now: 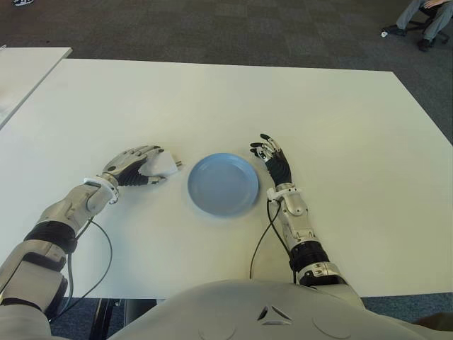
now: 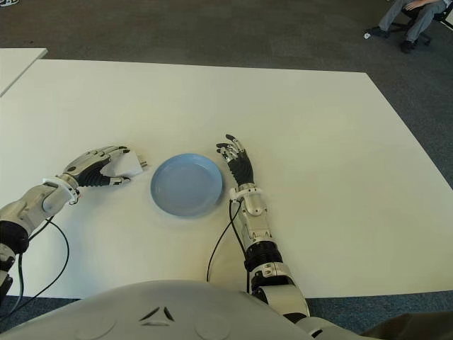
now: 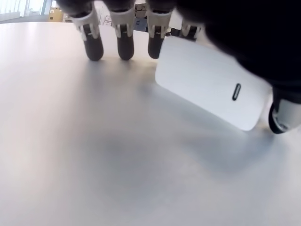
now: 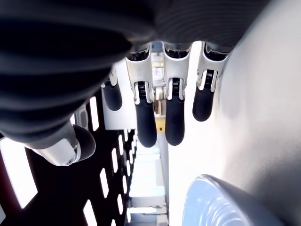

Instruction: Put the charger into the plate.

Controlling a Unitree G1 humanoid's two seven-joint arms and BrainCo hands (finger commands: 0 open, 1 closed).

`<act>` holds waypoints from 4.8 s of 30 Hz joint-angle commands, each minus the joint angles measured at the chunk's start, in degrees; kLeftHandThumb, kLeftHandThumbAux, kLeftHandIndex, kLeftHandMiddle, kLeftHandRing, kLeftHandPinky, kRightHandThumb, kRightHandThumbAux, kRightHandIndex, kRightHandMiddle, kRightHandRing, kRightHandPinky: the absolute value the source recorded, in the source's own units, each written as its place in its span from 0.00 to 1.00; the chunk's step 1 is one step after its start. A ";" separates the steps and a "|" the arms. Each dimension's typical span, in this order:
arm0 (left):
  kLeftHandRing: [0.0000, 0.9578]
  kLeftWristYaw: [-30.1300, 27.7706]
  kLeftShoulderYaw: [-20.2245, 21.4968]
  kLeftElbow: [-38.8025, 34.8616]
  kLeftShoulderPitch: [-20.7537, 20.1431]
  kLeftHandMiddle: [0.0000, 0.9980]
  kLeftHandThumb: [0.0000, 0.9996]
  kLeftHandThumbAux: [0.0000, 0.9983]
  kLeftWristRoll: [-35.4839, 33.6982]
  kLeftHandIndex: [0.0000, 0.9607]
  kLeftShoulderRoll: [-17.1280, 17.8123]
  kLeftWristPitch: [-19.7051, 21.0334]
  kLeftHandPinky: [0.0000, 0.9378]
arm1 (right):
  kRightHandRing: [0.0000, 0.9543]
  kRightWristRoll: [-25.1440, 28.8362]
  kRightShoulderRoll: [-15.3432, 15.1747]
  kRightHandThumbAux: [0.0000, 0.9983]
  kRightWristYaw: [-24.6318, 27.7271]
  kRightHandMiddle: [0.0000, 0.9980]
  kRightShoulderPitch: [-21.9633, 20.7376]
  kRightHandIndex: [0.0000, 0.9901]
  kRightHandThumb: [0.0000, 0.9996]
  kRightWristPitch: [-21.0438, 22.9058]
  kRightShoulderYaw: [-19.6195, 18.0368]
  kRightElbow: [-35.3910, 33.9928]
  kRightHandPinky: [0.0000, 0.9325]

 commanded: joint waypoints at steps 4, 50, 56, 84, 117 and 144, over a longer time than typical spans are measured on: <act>0.10 0.06 -3.10 4.38 -0.67 0.07 0.17 0.35 2.00 0.00 -2.08 -0.04 0.15 | 0.33 1.16 0.26 0.51 1.19 0.35 2.00 0.14 0.00 2.68 -0.07 -0.57 0.26; 0.82 3.25 -2.69 -16.24 2.28 0.80 0.73 0.69 6.22 0.46 -8.07 36.11 0.85 | 0.32 1.19 1.98 0.50 -0.16 0.34 -1.90 0.14 0.00 0.71 -0.02 6.38 0.25; 0.84 0.36 -0.21 -28.52 7.29 0.82 0.74 0.70 5.89 0.46 -6.99 40.78 0.89 | 0.31 0.98 2.43 0.50 -0.93 0.33 -2.61 0.14 0.00 0.45 0.30 7.56 0.25; 0.89 -2.72 7.25 -47.09 14.19 0.85 0.75 0.70 8.14 0.46 -3.32 38.48 0.91 | 0.35 3.17 4.16 0.53 -2.22 0.36 -3.73 0.14 0.00 1.92 0.81 8.60 0.27; 0.90 -11.36 10.23 -68.64 15.13 0.86 0.75 0.70 8.50 0.46 -14.80 41.15 0.91 | 0.29 2.67 3.27 0.51 -3.93 0.31 -5.67 0.13 0.00 0.24 1.01 12.31 0.23; 0.90 -14.02 4.75 -67.26 17.07 0.87 0.75 0.70 10.25 0.46 -18.78 38.82 0.92 | 0.17 2.01 2.37 0.53 -6.87 0.18 -5.50 0.08 0.00 -1.70 0.48 12.27 0.17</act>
